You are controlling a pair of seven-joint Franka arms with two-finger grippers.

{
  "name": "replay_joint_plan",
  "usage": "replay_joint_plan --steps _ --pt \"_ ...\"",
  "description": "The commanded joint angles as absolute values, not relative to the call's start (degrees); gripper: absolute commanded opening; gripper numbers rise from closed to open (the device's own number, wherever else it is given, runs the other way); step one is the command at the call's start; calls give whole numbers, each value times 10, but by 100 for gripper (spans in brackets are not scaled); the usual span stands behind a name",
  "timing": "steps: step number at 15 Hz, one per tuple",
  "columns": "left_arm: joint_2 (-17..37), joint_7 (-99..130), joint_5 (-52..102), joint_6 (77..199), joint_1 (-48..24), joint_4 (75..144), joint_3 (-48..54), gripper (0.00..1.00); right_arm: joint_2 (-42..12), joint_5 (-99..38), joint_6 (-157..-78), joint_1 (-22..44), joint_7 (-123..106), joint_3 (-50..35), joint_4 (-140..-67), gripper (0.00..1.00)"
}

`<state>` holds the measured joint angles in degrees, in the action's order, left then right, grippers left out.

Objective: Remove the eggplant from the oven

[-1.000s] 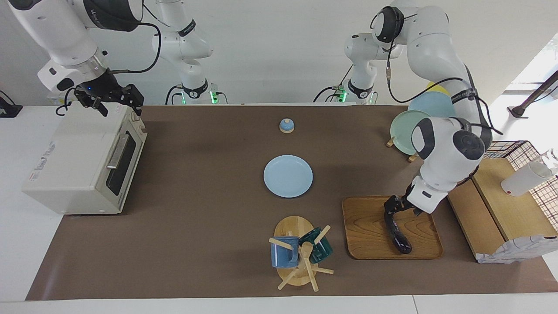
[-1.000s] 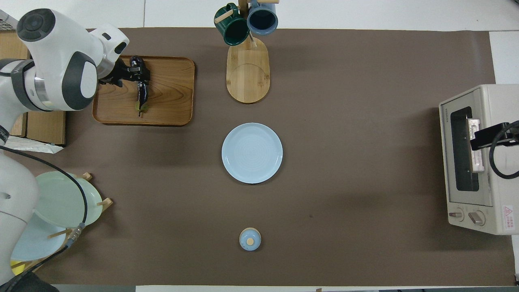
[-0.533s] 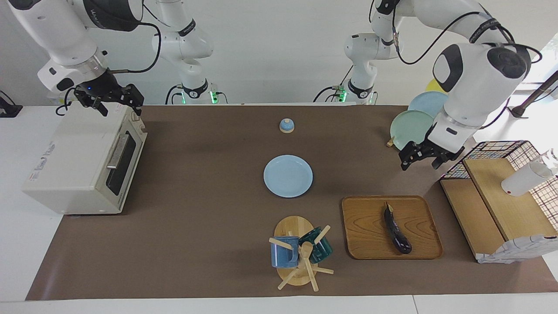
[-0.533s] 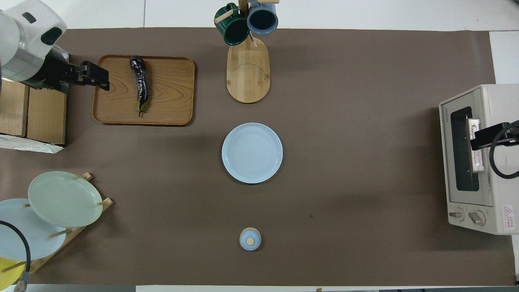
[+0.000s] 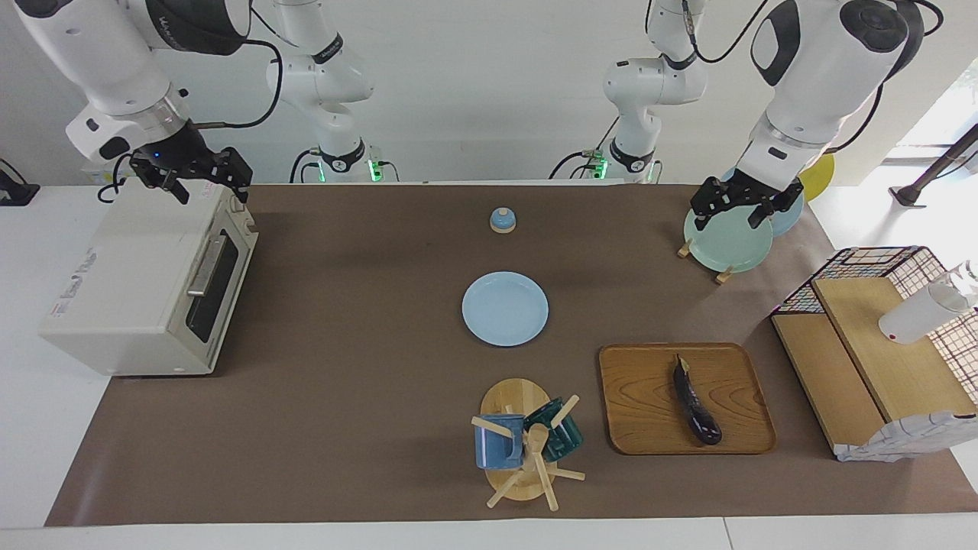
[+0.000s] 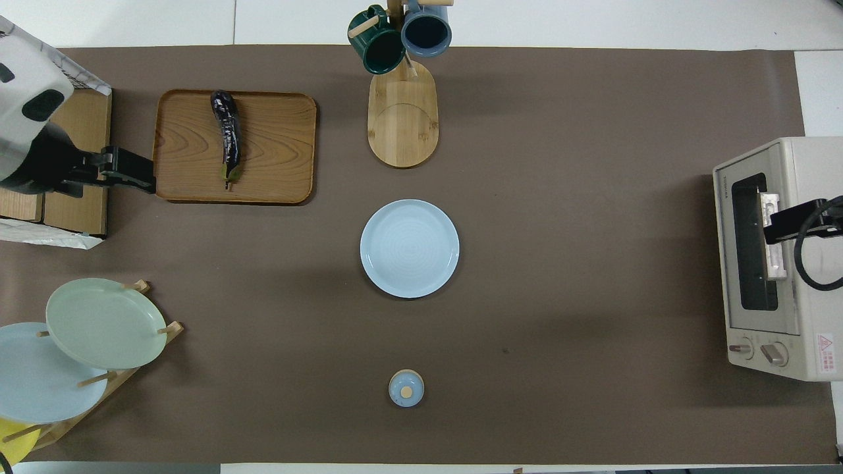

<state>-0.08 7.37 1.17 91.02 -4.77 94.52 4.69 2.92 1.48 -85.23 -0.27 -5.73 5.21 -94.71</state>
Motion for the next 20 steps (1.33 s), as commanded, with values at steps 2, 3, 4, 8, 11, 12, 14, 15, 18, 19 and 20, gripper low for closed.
replay_joint_plan --steps 2,3,4,8,11,12,14,15,18,19,20 --pt "-7 86 7 876 -71 941 42 100 42 7 -860 -10 -48 47 -964 100" --pt "-1 87 11 863 -71 924 42 100 42 7 -860 -10 -48 47 -964 100" --pt "3 86 17 856 -71 912 42 100 42 7 -860 -10 -48 47 -964 100" --pt "4 86 18 885 -62 920 42 100 42 7 -860 -10 -48 47 -964 100" --pt "3 86 19 896 -62 925 42 100 42 7 -860 -10 -48 47 -964 100" --pt "3 86 19 897 -62 926 42 100 42 7 -860 -10 -48 47 -964 100" --pt "3 85 19 900 -59 927 42 100 42 7 -860 -10 -48 47 -964 100" --pt "3 84 19 901 -59 928 42 100 42 7 -860 -10 -48 47 -964 100" --pt "-1 84 19 899 -60 935 42 100 42 7 -860 -10 -48 47 -964 100" --pt "-1 84 19 901 -60 935 42 100 42 7 -860 -10 -48 47 -964 100" --pt "-2 84 19 901 -59 935 42 100 42 7 -860 -10 -48 47 -964 100"
